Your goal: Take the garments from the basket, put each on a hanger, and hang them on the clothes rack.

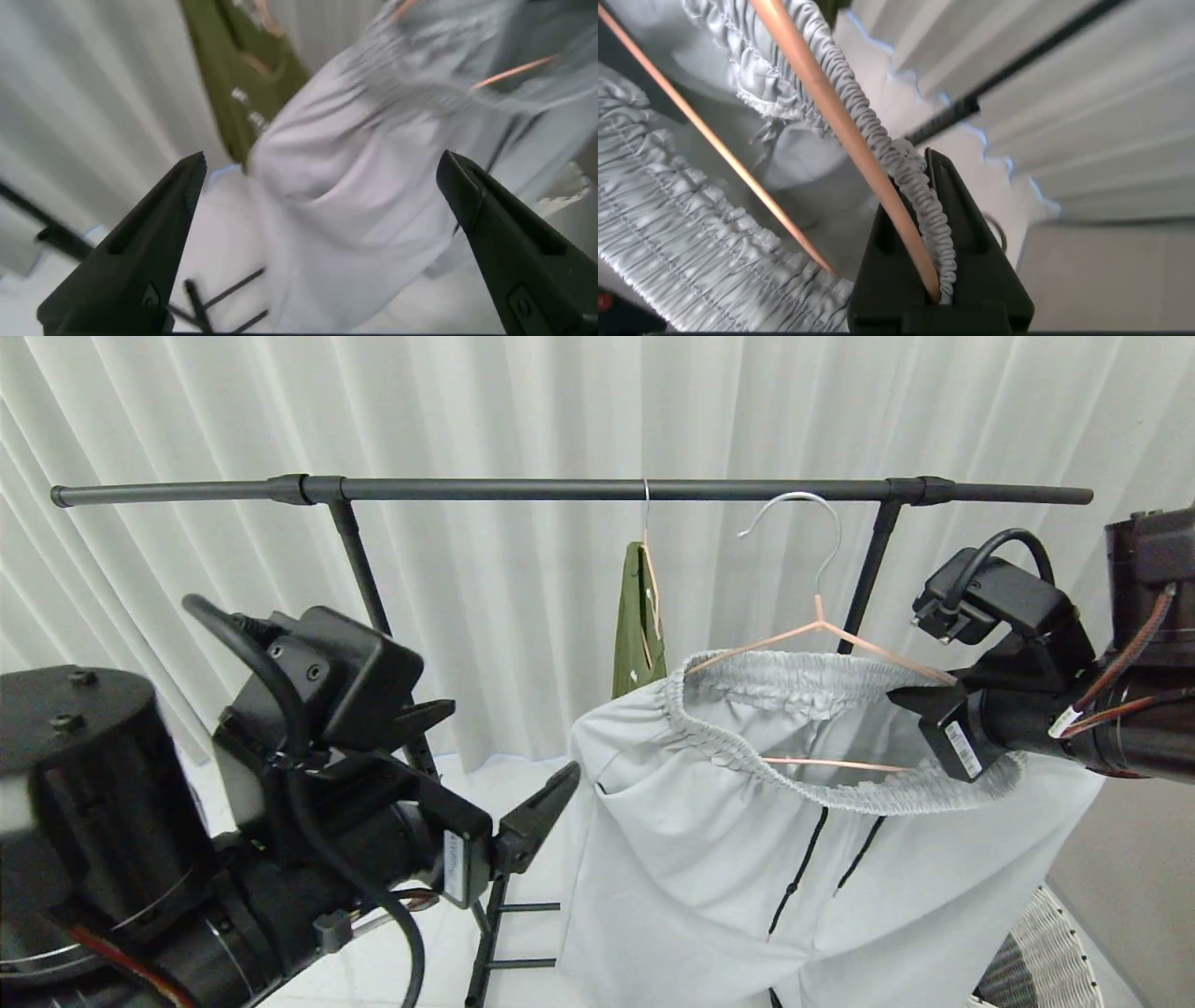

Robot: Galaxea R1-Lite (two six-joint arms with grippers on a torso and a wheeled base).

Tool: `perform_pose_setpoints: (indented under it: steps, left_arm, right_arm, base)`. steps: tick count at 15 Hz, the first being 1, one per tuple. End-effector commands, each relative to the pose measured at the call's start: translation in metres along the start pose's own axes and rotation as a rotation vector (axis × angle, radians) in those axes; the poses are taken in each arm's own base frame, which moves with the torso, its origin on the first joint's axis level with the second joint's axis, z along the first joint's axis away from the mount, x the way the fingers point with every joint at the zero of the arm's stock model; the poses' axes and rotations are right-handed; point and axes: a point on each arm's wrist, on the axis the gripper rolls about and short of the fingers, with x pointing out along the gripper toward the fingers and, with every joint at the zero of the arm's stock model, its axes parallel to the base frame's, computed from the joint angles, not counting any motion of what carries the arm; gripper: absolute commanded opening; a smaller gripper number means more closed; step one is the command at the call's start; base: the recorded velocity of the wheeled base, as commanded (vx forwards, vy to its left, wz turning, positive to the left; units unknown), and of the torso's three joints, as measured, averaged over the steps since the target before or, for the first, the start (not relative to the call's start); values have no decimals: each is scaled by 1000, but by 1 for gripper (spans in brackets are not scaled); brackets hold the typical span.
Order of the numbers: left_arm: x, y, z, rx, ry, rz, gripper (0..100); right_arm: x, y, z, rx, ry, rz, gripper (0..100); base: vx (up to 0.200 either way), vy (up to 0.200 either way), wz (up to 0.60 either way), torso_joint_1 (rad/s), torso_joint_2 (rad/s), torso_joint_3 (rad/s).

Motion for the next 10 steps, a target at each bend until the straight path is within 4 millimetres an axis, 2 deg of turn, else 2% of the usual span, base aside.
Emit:
perform_pose_setpoints:
  steps: [1, 4, 7, 10]
  left_arm:
    - [-14, 27, -24, 62, 67, 120, 100]
    - [-19, 51, -55, 160, 198, 234, 100]
    - [-23, 57, -72, 160, 267, 264, 100]
    - [-27, 55, -83, 164, 311, 267, 100]
  right_arm:
    - [-20, -9, -8, 13, 9, -27, 0]
    - [-54, -18, -34, 30, 106, -62, 0]
    - [-87, -30, -61, 74, 247, -175, 0]
    - [-103, -44, -77, 140, 363, -288, 0]
  base:
    - [0, 0, 0, 0, 0, 0]
    - [0, 0, 0, 0, 0, 0]
    - [0, 0, 0, 0, 0, 0]
    - [0, 0, 0, 0, 0, 0]
